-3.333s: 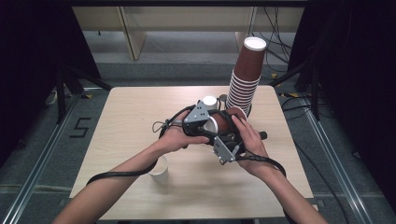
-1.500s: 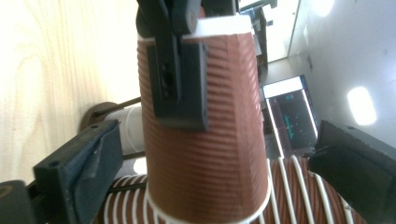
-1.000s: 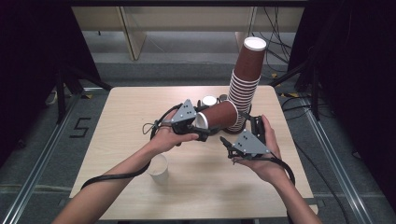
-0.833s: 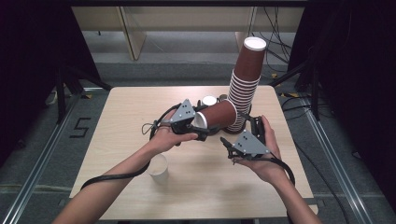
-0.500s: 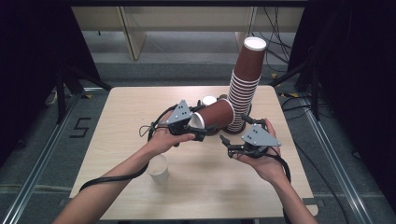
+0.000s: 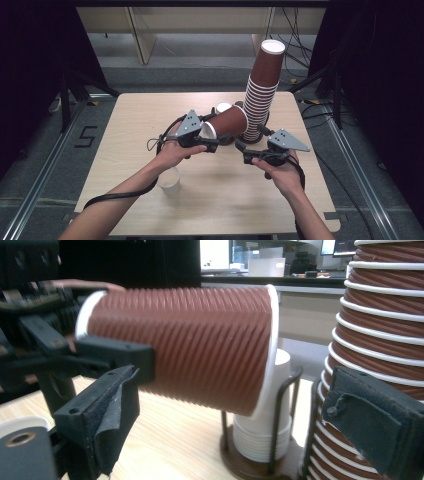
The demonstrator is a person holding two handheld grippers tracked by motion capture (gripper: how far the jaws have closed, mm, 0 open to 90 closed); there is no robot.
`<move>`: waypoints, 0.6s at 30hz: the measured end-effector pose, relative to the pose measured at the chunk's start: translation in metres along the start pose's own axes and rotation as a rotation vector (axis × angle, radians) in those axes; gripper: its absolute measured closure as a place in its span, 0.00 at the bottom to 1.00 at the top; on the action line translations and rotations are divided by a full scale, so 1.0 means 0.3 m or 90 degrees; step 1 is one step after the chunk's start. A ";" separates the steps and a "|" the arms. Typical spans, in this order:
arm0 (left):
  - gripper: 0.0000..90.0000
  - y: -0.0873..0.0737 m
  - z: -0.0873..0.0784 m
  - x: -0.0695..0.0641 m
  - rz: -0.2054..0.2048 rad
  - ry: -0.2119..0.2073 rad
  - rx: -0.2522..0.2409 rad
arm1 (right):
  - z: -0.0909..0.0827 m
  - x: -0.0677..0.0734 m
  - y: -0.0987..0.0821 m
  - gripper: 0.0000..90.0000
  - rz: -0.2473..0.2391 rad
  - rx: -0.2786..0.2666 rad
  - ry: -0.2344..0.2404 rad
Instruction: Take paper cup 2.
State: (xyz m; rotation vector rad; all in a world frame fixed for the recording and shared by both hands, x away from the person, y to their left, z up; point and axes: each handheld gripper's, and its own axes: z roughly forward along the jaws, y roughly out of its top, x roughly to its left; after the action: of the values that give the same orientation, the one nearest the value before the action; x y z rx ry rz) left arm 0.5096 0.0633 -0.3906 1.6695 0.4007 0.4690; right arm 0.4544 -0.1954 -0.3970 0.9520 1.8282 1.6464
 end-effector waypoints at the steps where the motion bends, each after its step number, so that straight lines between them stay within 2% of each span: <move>1: 0.22 -0.001 -0.001 0.000 0.002 0.003 -0.001 | 0.001 -0.002 0.002 0.09 0.009 -0.009 0.000; 4: 0.22 -0.002 -0.004 -0.002 0.008 0.009 -0.005 | 0.009 -0.005 0.007 0.09 0.069 -0.033 0.014; 8: 0.22 -0.003 -0.007 -0.006 0.008 0.011 -0.007 | 0.018 -0.016 0.007 0.14 0.150 -0.043 0.024; 9: 0.22 -0.003 -0.007 -0.007 0.009 0.013 -0.009 | 0.022 -0.020 0.006 0.15 0.163 -0.048 0.031; 12: 0.22 -0.002 -0.007 -0.009 0.009 0.015 -0.015 | 0.029 -0.023 0.000 0.14 0.214 -0.049 0.033; 13: 0.22 -0.002 -0.007 -0.010 0.007 0.014 -0.015 | 0.032 -0.022 -0.004 0.11 0.236 -0.050 0.033; 15: 0.22 -0.004 -0.005 -0.012 0.010 0.016 -0.015 | 0.035 -0.024 -0.008 0.03 0.248 -0.051 0.035; 18: 0.22 -0.005 -0.002 -0.012 0.011 0.017 -0.015 | 0.036 -0.025 -0.012 0.01 0.271 -0.054 0.042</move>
State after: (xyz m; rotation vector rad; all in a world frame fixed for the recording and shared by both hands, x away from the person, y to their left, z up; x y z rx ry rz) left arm 0.5062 0.0622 -0.3924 1.6473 0.3991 0.5082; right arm 0.4667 -0.1944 -0.4027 1.3314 1.6586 2.0074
